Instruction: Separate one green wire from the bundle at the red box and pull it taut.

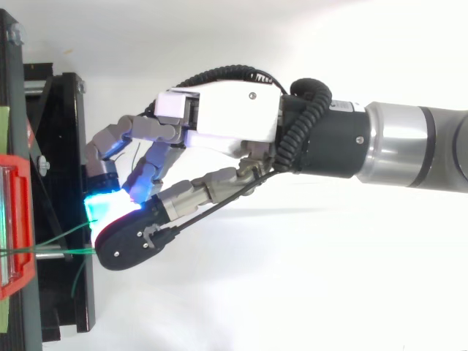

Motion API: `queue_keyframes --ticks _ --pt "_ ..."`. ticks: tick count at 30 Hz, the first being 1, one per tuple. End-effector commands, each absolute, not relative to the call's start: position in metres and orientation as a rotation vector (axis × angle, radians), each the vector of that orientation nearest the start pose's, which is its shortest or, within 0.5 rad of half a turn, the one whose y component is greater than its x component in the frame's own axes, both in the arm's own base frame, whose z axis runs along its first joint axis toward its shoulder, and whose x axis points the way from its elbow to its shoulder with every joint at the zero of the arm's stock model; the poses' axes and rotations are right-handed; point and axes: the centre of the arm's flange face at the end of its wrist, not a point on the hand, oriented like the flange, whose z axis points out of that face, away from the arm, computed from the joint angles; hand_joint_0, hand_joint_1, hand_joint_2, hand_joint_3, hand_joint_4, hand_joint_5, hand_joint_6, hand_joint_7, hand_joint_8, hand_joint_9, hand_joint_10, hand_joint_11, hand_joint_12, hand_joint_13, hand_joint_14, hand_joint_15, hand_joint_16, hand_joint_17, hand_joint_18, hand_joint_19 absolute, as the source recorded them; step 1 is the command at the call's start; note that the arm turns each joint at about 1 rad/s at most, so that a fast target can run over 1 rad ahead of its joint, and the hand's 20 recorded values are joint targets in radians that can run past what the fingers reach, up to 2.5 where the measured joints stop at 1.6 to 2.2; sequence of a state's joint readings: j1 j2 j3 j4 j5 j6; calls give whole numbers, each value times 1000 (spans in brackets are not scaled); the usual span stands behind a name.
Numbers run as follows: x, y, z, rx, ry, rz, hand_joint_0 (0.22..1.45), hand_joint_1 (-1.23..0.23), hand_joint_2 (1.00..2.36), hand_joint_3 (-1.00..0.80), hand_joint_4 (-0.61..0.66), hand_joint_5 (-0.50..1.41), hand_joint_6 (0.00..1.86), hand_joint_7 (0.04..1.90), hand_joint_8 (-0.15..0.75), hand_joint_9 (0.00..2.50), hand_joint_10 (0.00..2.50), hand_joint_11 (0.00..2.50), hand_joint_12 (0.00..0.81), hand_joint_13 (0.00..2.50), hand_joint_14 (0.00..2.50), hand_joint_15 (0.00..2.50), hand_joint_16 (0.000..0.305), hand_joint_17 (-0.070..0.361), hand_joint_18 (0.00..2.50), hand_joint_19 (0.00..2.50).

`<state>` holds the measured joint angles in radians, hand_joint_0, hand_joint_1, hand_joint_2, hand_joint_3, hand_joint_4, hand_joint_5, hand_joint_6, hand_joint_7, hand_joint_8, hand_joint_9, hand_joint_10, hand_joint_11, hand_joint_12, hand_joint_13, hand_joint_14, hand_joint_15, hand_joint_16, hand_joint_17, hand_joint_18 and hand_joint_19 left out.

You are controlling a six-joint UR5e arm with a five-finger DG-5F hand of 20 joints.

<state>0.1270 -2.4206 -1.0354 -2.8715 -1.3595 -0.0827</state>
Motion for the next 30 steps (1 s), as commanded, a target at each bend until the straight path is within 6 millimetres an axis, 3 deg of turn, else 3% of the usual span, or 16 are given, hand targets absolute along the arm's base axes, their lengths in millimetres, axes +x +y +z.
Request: queue_keyframes --ticks 1,9,18,23,30 --pt "793 -54 220 1237 1253 1042 537 -593 1000 -500 187 -168 775 1163 321 1092 23 759 347 914 15 447 48 107 708 456" --pt "791 -54 219 1265 1258 1046 560 -643 1000 -500 183 -166 765 1179 317 1088 24 761 340 907 16 446 46 104 699 455" --pt "793 -54 225 1263 1247 1053 606 -652 1011 -372 187 -171 783 1209 311 1079 24 763 331 908 16 450 44 100 693 452" --pt "794 -50 227 1261 1259 1048 577 -654 1000 -493 192 -177 789 1160 310 1068 21 764 332 904 17 451 45 101 695 456" --pt "794 -44 227 1267 1254 1043 577 -698 1000 -500 192 -180 789 1167 307 1061 23 765 329 908 16 456 45 102 696 448"
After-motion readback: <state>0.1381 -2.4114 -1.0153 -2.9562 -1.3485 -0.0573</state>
